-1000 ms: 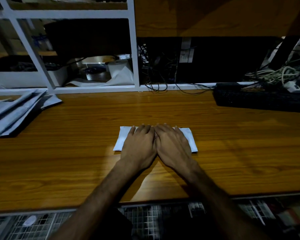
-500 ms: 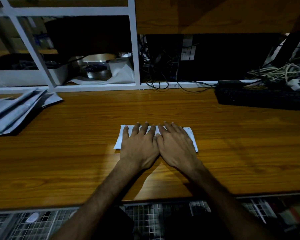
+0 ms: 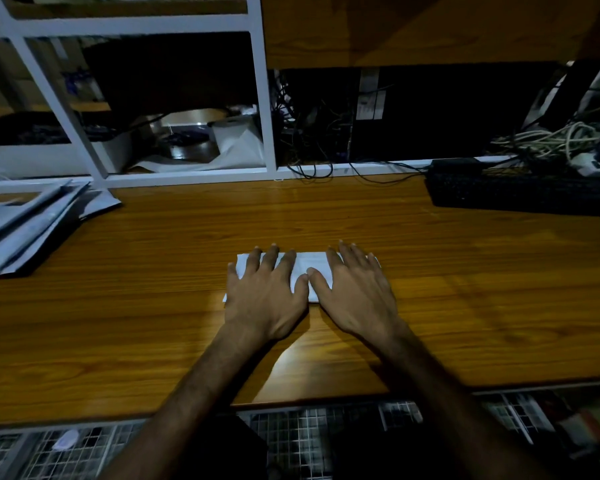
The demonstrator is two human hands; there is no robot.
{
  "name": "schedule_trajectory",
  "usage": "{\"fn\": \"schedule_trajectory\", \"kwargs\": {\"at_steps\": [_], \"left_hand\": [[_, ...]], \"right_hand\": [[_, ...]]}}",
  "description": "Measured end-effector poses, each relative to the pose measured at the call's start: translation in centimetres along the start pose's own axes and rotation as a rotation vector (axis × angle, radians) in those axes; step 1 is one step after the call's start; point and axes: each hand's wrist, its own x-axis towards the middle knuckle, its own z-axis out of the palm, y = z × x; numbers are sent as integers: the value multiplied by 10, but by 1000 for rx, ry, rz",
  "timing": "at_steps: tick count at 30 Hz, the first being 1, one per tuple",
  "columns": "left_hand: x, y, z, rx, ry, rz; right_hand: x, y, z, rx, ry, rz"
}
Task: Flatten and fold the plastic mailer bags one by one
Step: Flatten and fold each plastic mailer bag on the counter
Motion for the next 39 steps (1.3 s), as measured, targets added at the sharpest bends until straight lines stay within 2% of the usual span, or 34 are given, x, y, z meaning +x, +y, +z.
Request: {"fn": "schedule_trajectory", "kwargs": {"at_steps": [18,29,35,39], "left_hand": [[-11,-29,-9,12,-80,-134],[-36,-59,-19,-5,-124,-141],[-41,-78,-29,-10,-157,-181],[-39,-90,-38,-127,-115,-203]], "right_hand": [[-17,43,-4,-13,-21,138],[-30,58,-9,17,3,158],[-35,65,-10,72,74,158],[-36,65,-13,156,156,166]]}}
